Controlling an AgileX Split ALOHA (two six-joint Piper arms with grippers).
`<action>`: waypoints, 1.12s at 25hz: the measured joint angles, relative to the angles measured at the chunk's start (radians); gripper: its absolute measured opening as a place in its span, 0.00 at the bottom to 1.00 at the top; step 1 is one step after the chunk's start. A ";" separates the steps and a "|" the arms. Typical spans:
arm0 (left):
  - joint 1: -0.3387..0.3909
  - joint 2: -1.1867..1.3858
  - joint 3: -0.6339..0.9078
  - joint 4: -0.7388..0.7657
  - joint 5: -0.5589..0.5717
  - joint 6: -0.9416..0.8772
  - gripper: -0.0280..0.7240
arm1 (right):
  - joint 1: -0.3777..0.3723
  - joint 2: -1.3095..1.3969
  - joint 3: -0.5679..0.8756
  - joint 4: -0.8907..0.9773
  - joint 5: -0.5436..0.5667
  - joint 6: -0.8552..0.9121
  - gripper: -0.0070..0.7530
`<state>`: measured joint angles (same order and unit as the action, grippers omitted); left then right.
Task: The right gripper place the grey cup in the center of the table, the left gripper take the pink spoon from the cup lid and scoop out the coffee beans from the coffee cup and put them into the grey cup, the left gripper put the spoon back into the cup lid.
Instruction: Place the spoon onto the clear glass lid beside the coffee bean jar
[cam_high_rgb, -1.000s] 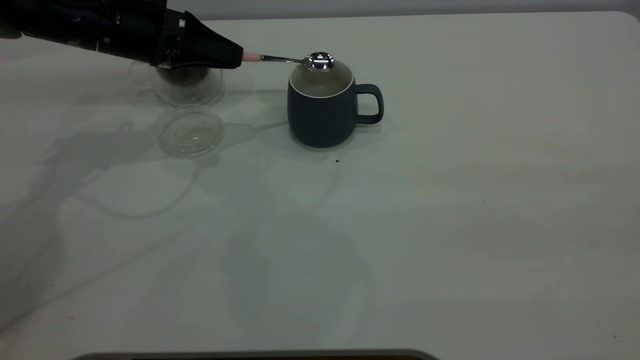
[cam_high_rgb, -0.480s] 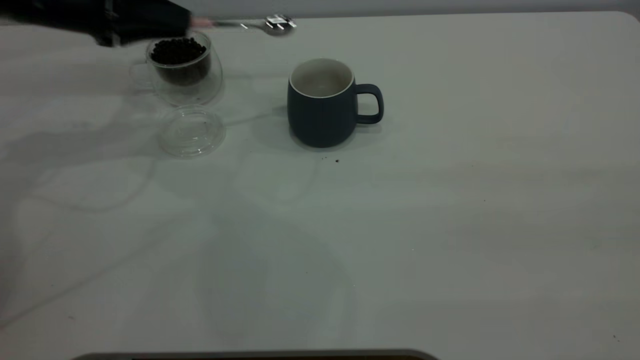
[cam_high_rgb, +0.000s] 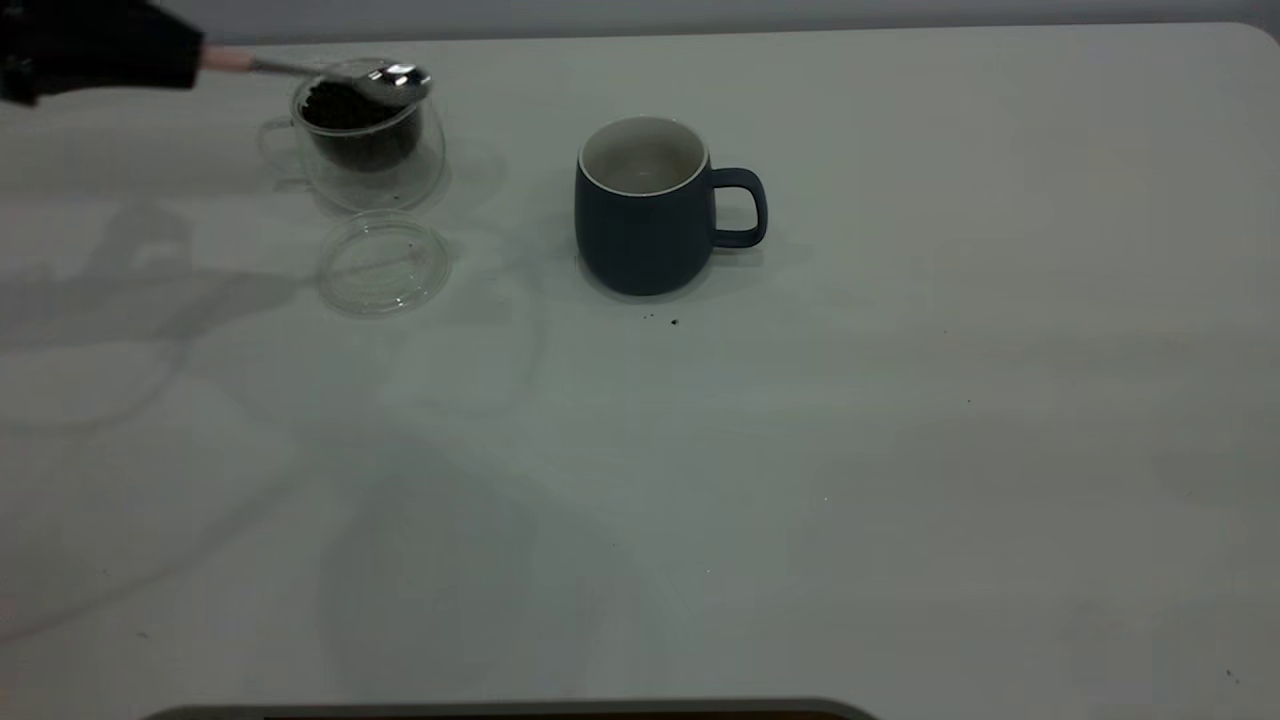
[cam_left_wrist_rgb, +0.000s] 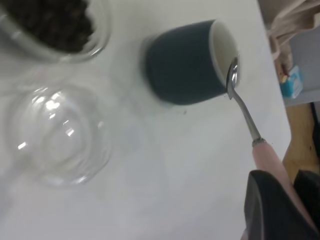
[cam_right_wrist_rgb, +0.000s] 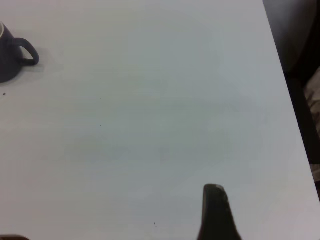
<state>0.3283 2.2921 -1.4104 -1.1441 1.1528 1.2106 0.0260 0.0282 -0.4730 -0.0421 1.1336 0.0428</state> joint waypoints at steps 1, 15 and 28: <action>0.017 0.000 0.000 0.003 0.000 -0.004 0.20 | 0.000 0.000 0.000 0.000 0.000 0.000 0.71; 0.086 0.118 0.126 -0.034 -0.019 -0.015 0.20 | 0.000 0.000 0.000 0.000 0.000 0.000 0.71; 0.077 0.120 0.169 -0.115 -0.224 0.020 0.20 | 0.000 0.000 0.000 0.000 0.000 0.000 0.71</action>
<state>0.4054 2.4119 -1.2416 -1.2592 0.9284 1.2306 0.0260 0.0282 -0.4730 -0.0421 1.1336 0.0428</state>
